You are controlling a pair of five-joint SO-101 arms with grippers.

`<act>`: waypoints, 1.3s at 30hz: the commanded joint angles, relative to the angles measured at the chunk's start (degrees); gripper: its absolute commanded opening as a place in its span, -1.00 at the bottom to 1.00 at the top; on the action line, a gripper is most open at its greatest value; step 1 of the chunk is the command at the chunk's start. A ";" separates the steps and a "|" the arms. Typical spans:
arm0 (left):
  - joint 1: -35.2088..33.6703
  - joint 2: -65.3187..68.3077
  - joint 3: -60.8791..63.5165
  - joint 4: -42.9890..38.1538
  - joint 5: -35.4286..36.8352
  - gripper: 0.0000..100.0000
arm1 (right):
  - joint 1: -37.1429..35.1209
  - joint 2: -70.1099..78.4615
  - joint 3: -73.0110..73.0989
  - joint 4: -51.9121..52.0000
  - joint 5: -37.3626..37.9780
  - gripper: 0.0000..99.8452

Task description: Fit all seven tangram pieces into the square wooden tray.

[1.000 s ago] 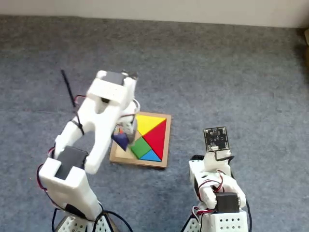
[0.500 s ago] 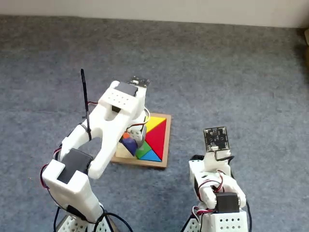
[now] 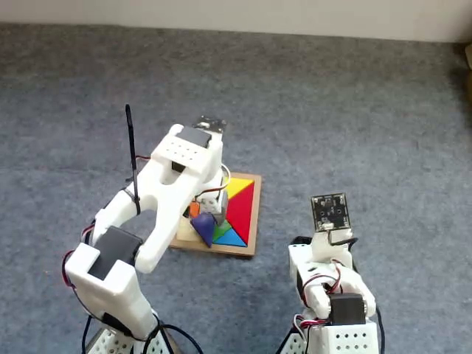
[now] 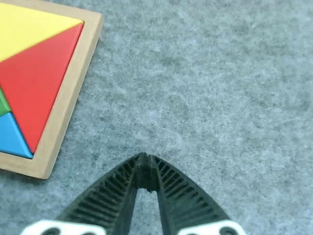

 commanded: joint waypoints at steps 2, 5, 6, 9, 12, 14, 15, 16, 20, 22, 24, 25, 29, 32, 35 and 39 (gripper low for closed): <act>0.66 -3.03 -1.54 -0.26 0.97 -0.51 | 0.66 -0.66 6.11 0.31 -0.26 -0.99; 0.48 -3.03 -2.24 -0.35 0.97 -0.60 | 0.66 -0.66 6.11 0.31 -0.26 -0.99; 0.48 -3.03 -2.68 -0.35 0.88 -0.65 | 0.66 -0.66 6.11 0.31 -0.26 -0.99; 0.84 -2.86 -4.00 -0.35 0.79 -0.81 | 0.66 -0.66 6.11 0.31 -0.26 -0.99; 0.92 -2.33 -5.05 -0.53 0.79 -0.94 | 0.66 -0.66 6.11 0.31 -0.26 -0.99; 0.48 -2.24 -3.91 -2.20 0.79 -0.98 | 0.66 -0.66 6.11 0.31 -0.26 -0.99; 0.22 -2.24 -2.95 -3.08 0.79 -0.98 | 0.66 -0.66 6.11 0.31 -0.26 -0.99; -0.48 -2.33 -1.98 -3.96 0.79 -0.98 | 0.66 -0.66 6.11 0.31 -0.26 -0.99; -3.82 -2.42 -0.04 -5.63 0.79 -0.98 | 0.66 -0.66 6.11 0.31 -0.26 -0.99; -5.32 -2.86 -0.13 -5.27 0.79 -0.98 | 0.66 -0.66 6.11 0.31 -0.26 -0.99; -5.85 -3.03 -0.22 -5.10 0.79 -0.98 | 0.66 -0.66 6.11 0.31 -0.26 -0.99; -5.76 -3.12 -0.31 -5.10 0.79 -0.99 | 0.66 -0.66 6.11 0.31 -0.26 -0.99; -5.32 -5.41 -2.95 -0.62 0.88 -0.99 | 0.66 -0.66 6.11 0.31 -0.26 -0.99; -5.76 -9.63 -4.26 1.41 0.97 -0.99 | 0.66 -0.66 6.11 0.31 -0.26 -0.99; -5.85 -13.93 -4.09 1.76 0.88 -0.99 | 0.66 -0.66 6.11 0.31 -0.26 -0.99; -5.85 -19.03 -0.48 1.23 0.88 -0.99 | 0.66 -0.66 6.11 0.31 -0.26 -0.99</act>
